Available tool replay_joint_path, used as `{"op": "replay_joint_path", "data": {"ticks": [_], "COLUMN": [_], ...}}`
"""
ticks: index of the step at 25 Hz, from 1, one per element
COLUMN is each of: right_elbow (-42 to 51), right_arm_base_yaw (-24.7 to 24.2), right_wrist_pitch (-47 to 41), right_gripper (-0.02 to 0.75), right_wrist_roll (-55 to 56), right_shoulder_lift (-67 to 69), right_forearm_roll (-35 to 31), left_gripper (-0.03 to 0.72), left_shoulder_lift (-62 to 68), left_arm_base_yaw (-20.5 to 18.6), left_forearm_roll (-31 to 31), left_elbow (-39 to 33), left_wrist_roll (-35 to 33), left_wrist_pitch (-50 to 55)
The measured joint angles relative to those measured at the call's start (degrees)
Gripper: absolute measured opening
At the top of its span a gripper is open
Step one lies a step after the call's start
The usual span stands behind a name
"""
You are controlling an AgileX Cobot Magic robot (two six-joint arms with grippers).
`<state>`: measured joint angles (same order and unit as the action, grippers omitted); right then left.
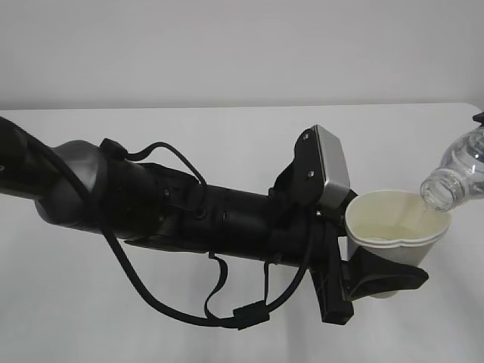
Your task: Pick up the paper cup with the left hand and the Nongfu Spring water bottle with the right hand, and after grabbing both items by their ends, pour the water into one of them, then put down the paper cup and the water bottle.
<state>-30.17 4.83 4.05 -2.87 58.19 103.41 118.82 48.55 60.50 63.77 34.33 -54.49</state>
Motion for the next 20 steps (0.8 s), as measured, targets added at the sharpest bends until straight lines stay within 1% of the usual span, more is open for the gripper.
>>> {"op": "replay_joint_path", "data": {"ticks": [20], "right_elbow": [0.0], "right_arm_base_yaw": [0.0], "right_wrist_pitch": [-0.2], "right_gripper": [0.401], "right_wrist_roll": [0.0], "right_shoulder_lift": [0.0], "right_forearm_roll": [0.3], "left_gripper": [0.424], "left_shoulder_lift": [0.0], "left_arm_base_yaw": [0.0], "left_forearm_roll": [-0.2], "left_elbow": [0.0], "left_wrist_roll": [0.0], "left_wrist_pitch": [0.0]}}
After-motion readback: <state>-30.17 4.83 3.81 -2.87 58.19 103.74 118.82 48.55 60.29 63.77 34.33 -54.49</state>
